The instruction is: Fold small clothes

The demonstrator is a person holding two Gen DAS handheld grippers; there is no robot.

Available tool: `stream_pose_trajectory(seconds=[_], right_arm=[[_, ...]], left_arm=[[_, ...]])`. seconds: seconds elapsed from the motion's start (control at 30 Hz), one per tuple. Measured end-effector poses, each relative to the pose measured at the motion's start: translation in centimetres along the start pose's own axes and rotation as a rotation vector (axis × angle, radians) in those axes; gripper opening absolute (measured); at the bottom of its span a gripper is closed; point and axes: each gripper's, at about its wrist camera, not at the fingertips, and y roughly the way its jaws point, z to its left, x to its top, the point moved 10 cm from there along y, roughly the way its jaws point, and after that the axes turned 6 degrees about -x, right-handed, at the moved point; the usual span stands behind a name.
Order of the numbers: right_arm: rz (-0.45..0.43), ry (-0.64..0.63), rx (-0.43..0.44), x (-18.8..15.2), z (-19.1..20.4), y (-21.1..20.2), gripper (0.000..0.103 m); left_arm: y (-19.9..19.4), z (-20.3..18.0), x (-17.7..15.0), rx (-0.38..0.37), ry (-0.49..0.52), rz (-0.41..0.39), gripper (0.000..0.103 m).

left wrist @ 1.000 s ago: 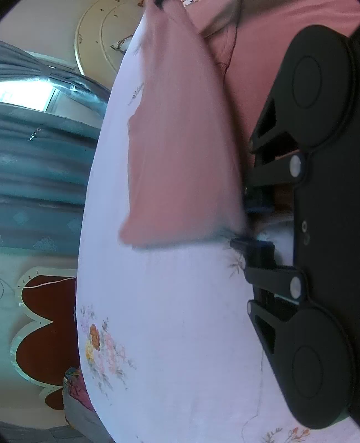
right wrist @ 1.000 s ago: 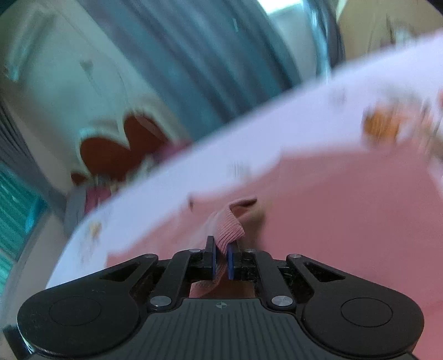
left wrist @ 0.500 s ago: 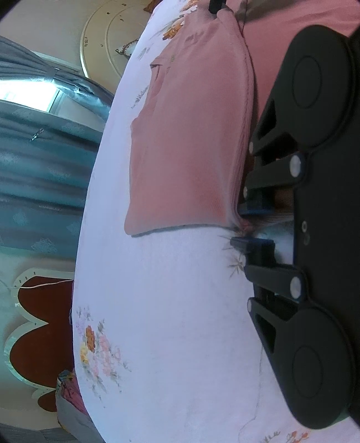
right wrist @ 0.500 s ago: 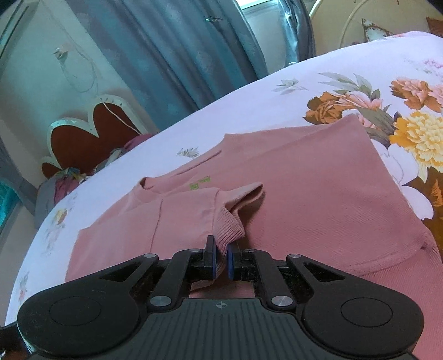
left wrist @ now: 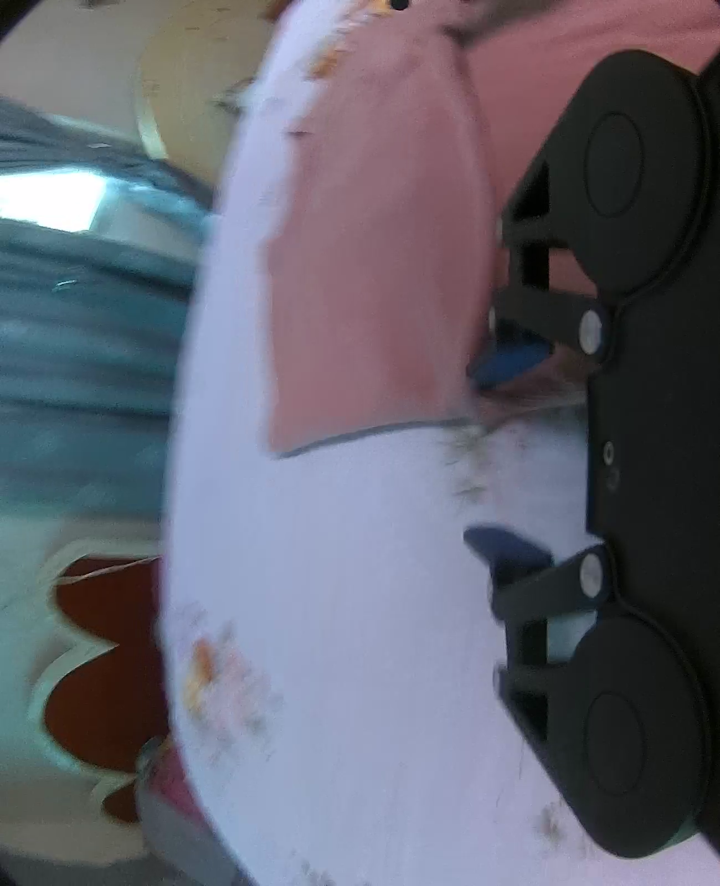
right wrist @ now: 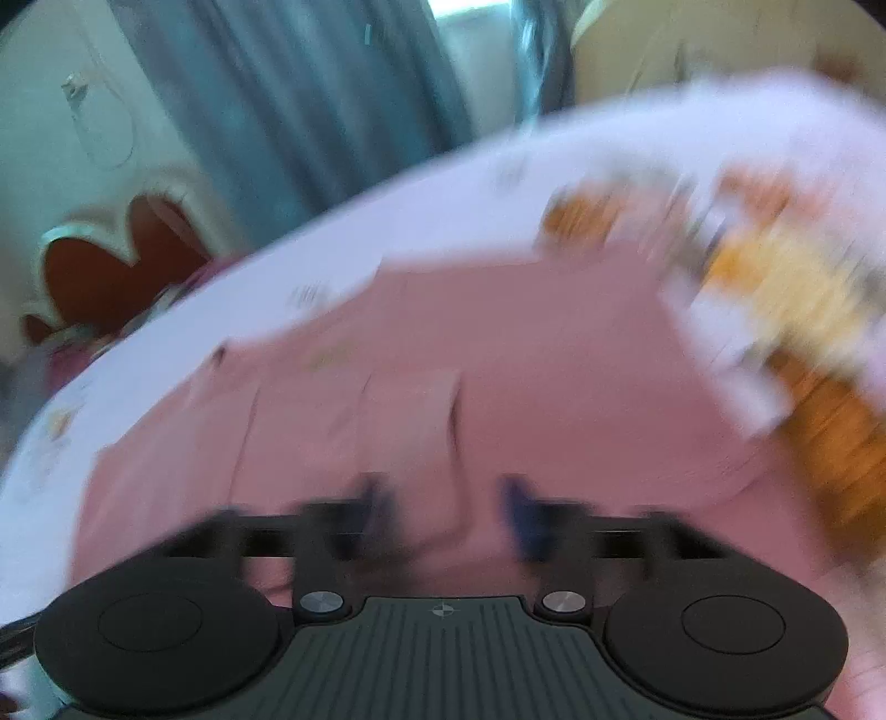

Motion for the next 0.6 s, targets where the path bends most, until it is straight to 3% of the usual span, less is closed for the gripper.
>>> stream_pose_trajectory(seconds=[0.1, 0.13, 0.17, 0.2, 0.3, 0.37, 0.47, 0.6], right_arm=[[-0.017, -0.042, 0.084, 0.5, 2.1, -0.8, 0.065], [-0.008, -0.068, 0.106, 0.2, 3.0, -0.6, 0.058], [0.016, -0.100, 0.109, -0.4, 3.8, 0.0, 0.042], [0.039, -0.121, 0.103, -0.9, 4.3, 0.7, 0.036], [0.173, -0.186, 0.026, -4.0, 3.9, 3.6, 0.033], [0.159, -0.231, 0.033, -3.7, 4.1, 3.0, 0.034], [0.077, -0.181, 0.068, -1.1, 4.3, 2.2, 0.034], [0.057, -0.186, 0.092, 2.4, 7.5, 5.1, 0.034]], left_arm=[[-0.5, -2.3, 1.4, -0.059, 0.008, -0.055, 0.063], [0.1, -3.4, 1.6, -0.086, 0.019, -0.056, 0.063], [1.0, -4.4, 1.5, -0.100, 0.034, -0.042, 0.063], [1.8, -4.8, 1.3, -0.101, 0.044, -0.022, 0.063], [4.6, -4.8, -1.0, -0.110, 0.053, 0.100, 0.063], [4.4, -5.0, -0.7, -0.130, 0.075, 0.122, 0.063], [4.4, -5.0, 2.2, -0.166, 0.042, 0.070, 0.068], [7.8, -6.3, 7.2, -0.180, 0.077, 0.006, 0.077]])
